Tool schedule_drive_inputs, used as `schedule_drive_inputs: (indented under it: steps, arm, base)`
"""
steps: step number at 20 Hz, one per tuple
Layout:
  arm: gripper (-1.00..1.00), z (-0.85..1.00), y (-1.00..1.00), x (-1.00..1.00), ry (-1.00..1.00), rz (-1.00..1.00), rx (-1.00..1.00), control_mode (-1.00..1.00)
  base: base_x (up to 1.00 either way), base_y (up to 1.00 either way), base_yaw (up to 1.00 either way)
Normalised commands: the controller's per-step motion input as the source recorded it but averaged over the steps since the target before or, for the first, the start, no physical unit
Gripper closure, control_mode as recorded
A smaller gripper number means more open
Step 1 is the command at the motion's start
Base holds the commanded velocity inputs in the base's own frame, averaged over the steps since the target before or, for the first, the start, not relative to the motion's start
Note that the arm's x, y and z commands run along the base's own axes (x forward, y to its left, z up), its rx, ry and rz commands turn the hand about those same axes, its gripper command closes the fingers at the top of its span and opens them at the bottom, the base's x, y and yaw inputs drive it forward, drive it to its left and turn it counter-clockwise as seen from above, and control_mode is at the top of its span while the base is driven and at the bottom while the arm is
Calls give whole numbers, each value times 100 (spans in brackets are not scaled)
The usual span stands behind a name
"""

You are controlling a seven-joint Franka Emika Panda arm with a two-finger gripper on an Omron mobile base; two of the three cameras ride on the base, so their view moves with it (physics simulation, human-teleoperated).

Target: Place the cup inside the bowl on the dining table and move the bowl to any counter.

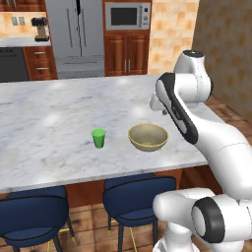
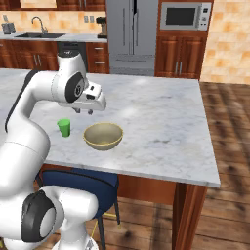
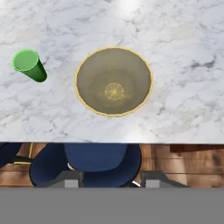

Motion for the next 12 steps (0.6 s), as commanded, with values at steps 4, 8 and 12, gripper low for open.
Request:
schedule_drive_inputs:
  steps: [4,8,12]
  arm:
    - [-100,-3,0,10,-3,0,0,-100]
    - [-100,-9,2,2,0,5,0,-100]
    - [-100,-8,21,0,3,7,0,-100]
  base:
    - [0,0,0]
    - [0,0,0]
    - [0,0,0]
